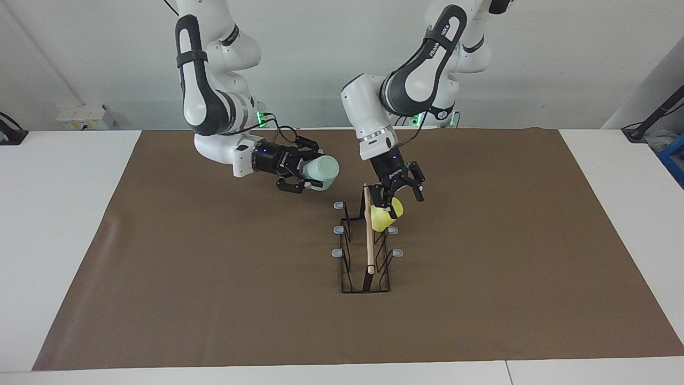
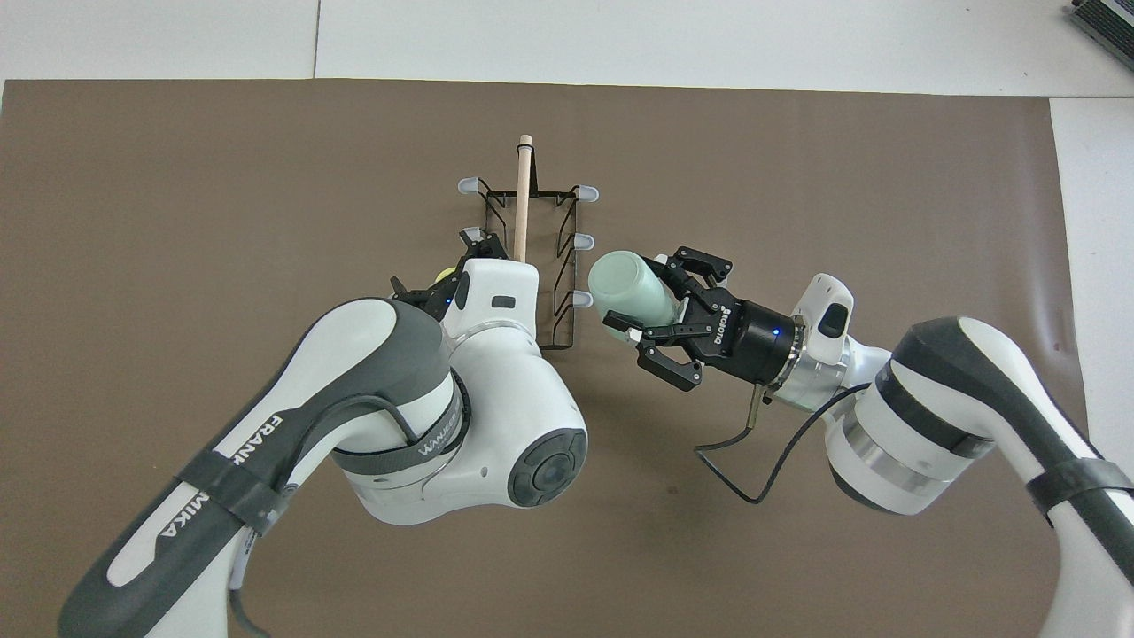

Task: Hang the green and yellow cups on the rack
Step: 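Hang the yellow cup on a rack peg and open the left gripper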

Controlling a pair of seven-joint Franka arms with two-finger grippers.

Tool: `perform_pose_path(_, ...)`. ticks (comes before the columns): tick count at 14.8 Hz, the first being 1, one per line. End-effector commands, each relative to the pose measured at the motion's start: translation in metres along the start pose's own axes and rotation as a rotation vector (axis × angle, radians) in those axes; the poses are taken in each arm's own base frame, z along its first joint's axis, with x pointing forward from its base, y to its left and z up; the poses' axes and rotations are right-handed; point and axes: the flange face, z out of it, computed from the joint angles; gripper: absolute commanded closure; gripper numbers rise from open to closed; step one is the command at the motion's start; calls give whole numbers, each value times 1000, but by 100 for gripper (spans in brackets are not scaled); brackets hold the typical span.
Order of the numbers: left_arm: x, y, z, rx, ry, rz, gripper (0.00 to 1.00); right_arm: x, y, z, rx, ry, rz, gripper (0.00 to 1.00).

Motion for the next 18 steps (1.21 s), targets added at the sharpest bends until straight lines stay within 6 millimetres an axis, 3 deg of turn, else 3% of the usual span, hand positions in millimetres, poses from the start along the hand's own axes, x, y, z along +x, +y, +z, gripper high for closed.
perform_pose_path(1,35,-2,-9,25,-30,9,0,-25,10,6,6,99,-25,100)
perform_pose_path(3,56,-11,-8,43,-101,106,0,-49,18,12,32,158,-43,100)
perform_pose_path(8,100,-55,3,82,-281,489,0,-50,19,22,22,212,-43,100)
perform_pose_path(10,120,-74,3,57,-347,575,0,-55,11,40,30,239,-40,100)
perform_pose_path(15,172,-138,11,-35,-561,775,0,-70,13,41,14,213,-71,100)
perform_pose_path(18,211,-184,24,-198,-668,804,0,-78,16,41,2,187,-101,100)
